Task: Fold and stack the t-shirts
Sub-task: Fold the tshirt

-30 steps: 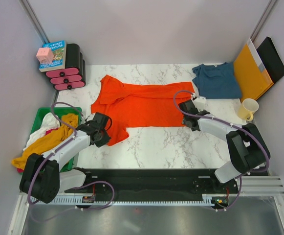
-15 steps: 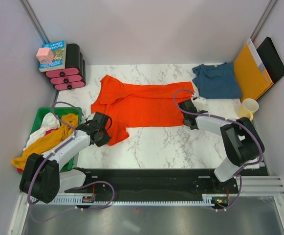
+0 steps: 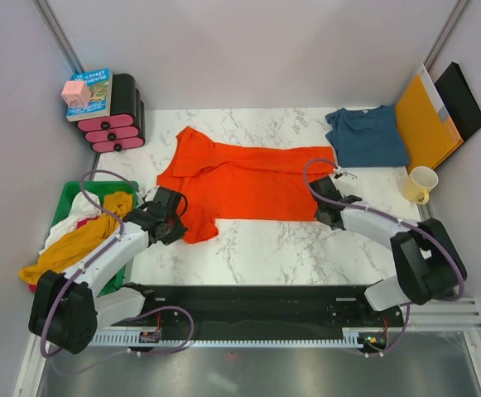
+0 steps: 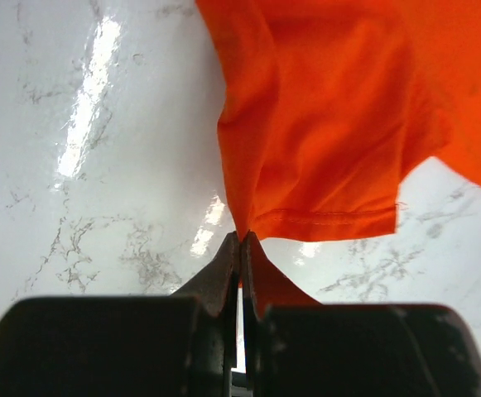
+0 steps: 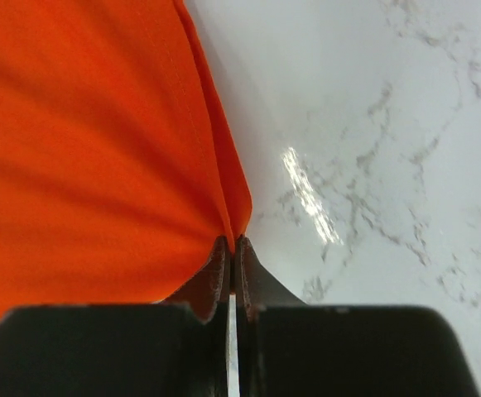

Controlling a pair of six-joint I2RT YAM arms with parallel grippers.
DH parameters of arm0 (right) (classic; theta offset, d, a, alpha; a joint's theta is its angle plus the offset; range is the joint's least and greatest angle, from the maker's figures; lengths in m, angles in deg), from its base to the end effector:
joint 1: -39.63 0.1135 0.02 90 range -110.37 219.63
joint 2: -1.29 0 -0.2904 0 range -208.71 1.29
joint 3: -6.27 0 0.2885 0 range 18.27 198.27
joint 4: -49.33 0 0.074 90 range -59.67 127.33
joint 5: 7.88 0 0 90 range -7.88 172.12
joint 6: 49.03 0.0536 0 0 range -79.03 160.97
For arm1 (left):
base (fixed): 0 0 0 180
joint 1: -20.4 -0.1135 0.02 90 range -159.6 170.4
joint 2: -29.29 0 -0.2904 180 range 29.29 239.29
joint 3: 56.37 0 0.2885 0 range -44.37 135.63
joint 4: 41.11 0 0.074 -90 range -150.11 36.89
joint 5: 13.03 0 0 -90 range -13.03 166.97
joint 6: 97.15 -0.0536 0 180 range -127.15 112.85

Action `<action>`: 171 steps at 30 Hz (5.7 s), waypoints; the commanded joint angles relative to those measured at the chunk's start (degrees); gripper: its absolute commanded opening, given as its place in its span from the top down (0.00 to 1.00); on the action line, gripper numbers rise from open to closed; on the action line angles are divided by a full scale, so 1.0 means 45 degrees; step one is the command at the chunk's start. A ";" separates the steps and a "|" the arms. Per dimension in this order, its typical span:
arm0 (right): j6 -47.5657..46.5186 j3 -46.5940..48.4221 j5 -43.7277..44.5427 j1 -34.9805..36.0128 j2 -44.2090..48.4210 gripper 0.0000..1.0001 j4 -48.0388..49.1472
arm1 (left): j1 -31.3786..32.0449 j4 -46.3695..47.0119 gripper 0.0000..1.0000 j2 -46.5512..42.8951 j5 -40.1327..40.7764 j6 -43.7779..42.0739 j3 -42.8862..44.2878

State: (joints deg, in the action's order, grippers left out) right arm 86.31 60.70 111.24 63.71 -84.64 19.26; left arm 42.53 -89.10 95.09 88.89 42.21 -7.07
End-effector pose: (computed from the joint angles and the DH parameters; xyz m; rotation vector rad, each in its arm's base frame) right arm 0.2872 0.0998 0.1462 0.6101 2.3773 -0.1696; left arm 0.2191 -0.0772 0.1823 -0.6869 2.5690 -0.1263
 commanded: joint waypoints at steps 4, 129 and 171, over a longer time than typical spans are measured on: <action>0.0842 -0.0095 -0.0065 0.0236 0.3758 1.00 -0.2625 | 0.0141 -0.1024 0.98 -0.1672 0.0417 -0.0053 0.1106; -0.1228 0.4045 -0.0515 -0.2167 -0.2582 0.49 0.0186 | 0.0336 -0.0031 0.68 0.8287 0.2117 -0.1733 0.9253; -0.0779 0.2756 -0.0827 -0.2559 -0.1041 0.48 -0.2509 | -0.0114 0.1493 0.73 0.6528 -0.0011 -0.1242 0.7704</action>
State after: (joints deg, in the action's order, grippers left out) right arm 83.71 70.82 107.42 50.57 -91.79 9.54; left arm 40.87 -87.00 124.07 92.37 36.92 22.74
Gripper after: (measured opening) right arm 0.523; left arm 0.270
